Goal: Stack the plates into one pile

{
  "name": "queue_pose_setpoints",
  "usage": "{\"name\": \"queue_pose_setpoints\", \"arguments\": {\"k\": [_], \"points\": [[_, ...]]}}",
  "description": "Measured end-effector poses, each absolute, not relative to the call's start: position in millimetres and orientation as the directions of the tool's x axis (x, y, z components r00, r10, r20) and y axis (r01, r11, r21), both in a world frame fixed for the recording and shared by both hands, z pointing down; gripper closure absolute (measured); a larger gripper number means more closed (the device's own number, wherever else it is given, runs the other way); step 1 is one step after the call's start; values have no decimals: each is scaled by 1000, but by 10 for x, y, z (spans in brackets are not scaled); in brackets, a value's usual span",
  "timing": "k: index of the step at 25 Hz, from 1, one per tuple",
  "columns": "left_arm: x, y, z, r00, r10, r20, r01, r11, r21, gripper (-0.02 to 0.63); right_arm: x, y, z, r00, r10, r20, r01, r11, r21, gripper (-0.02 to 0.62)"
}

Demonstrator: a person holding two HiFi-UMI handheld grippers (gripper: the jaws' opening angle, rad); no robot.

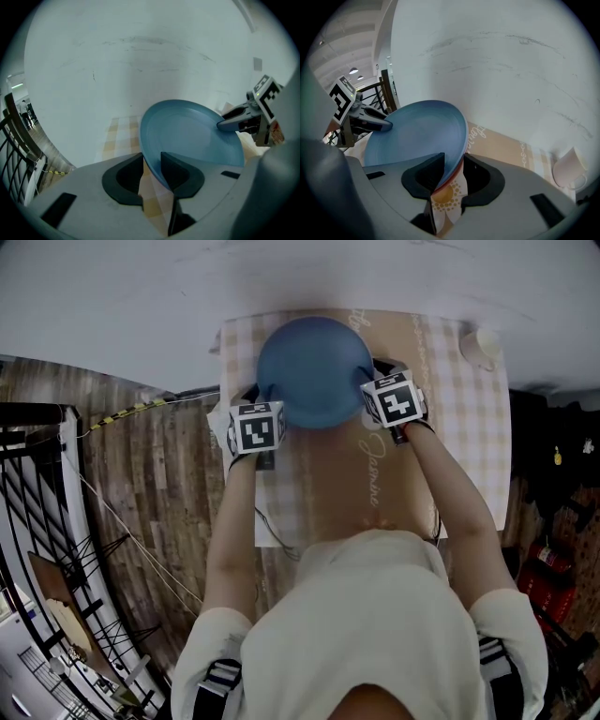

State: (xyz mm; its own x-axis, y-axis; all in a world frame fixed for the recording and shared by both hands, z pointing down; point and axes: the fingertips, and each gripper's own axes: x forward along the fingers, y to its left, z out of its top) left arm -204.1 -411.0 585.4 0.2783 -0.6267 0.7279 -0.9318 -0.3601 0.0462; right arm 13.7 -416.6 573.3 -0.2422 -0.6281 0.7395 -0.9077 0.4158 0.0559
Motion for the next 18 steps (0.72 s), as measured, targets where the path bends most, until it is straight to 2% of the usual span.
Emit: {"name": "queue_pose_setpoints", "arguments": {"k": [8,18], "points": [[-2019,-4156,5927,273,-643,715,-931,-363,28,503,170,-4149,5849,-226,-607,762,-916,399,46,482],[-2037,-4100,5815,264,-690,675,-940,-340,19,503,163,-4014,5759,-226,-641,733,-918,391,59,460]]}}
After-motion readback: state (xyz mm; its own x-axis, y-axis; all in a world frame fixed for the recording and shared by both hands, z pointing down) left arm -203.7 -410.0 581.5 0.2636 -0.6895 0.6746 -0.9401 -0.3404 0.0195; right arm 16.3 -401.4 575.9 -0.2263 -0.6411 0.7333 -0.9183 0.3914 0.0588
